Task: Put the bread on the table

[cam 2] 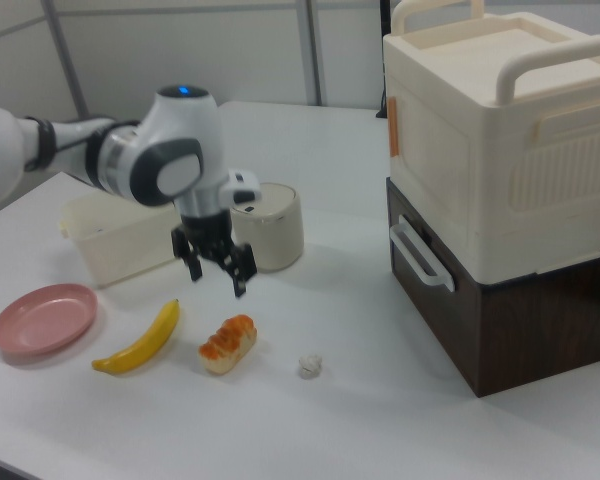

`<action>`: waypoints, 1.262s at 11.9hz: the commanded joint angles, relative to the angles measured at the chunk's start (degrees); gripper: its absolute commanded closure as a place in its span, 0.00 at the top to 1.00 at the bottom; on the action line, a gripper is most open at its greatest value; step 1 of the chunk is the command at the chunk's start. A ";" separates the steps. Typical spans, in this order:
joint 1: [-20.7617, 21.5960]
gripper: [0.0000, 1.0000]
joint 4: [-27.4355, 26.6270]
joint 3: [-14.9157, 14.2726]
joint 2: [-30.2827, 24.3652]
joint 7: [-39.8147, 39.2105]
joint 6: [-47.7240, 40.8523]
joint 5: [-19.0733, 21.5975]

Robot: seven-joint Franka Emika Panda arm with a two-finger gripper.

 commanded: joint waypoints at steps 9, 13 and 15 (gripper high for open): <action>4.56 1.00 21.86 -0.99 -1.01 6.89 -18.12 -0.73; 4.74 1.00 26.98 -1.43 -1.36 6.10 -25.17 -0.90; 4.65 1.00 27.59 -1.78 -1.36 6.11 -25.00 -0.99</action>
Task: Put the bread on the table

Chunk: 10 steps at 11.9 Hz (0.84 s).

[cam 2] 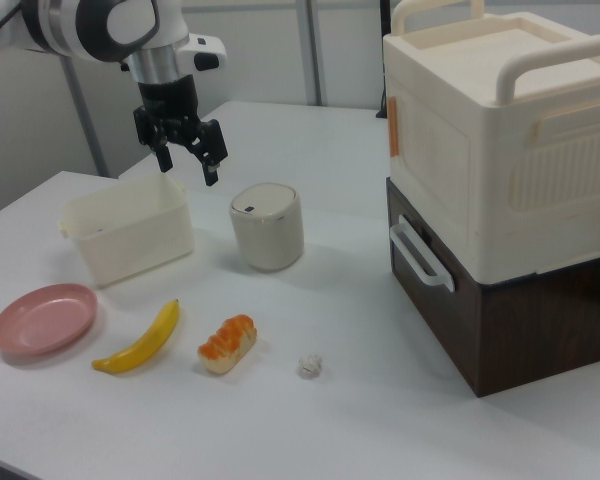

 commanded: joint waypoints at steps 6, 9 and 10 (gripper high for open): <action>1.43 1.00 1.23 -1.54 0.20 1.38 -0.88 -0.90; 1.43 1.00 1.15 -1.54 0.29 1.20 -0.88 -0.90; 1.43 1.00 1.15 -1.54 0.29 1.03 -0.88 -0.90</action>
